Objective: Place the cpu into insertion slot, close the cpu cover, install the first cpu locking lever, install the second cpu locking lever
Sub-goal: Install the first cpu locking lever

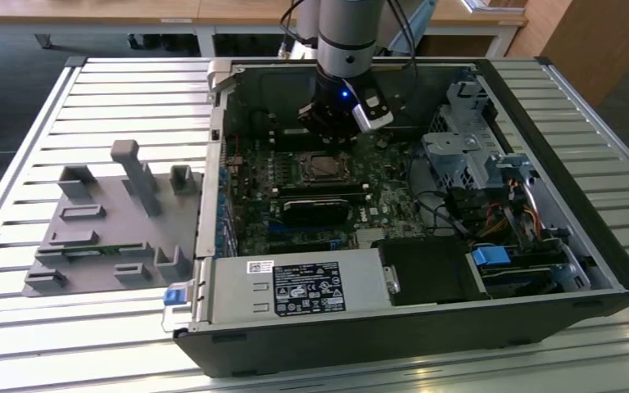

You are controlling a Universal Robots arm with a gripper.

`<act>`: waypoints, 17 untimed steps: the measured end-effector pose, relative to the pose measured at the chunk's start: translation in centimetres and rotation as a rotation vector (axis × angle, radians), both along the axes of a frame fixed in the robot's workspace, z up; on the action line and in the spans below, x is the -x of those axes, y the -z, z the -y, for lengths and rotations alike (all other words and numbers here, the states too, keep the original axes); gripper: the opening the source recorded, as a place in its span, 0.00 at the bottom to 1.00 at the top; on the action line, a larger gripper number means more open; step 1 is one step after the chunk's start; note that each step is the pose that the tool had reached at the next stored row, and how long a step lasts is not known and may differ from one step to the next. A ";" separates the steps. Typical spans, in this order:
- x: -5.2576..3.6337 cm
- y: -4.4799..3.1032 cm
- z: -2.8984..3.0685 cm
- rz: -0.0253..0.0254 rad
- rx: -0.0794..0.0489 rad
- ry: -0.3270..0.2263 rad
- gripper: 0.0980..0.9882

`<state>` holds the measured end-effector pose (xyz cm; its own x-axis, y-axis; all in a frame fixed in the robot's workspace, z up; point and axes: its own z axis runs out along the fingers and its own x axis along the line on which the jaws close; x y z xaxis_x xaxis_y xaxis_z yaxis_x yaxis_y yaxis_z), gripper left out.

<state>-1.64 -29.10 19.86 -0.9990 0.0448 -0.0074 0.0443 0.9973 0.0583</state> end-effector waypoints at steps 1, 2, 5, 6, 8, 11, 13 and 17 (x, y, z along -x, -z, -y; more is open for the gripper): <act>0.00 0.04 -0.01 0.0001 0.003 0.000 0.01; -0.01 0.07 -0.01 0.0002 0.005 0.000 0.01; 0.00 0.18 -0.03 -0.0001 0.007 0.000 0.01; 0.00 0.22 -0.05 -0.0001 0.007 0.000 0.01; 0.00 0.27 -0.07 0.0000 0.004 0.000 0.01; -0.02 0.32 -0.10 0.0006 -0.007 0.000 0.01; -0.01 0.30 -0.09 0.0005 -0.014 0.000 0.01; -0.01 -0.17 -0.10 0.0005 -0.016 0.000 0.01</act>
<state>-1.63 -29.00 20.03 -0.9990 0.0450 -0.0072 0.0443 0.9962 0.0747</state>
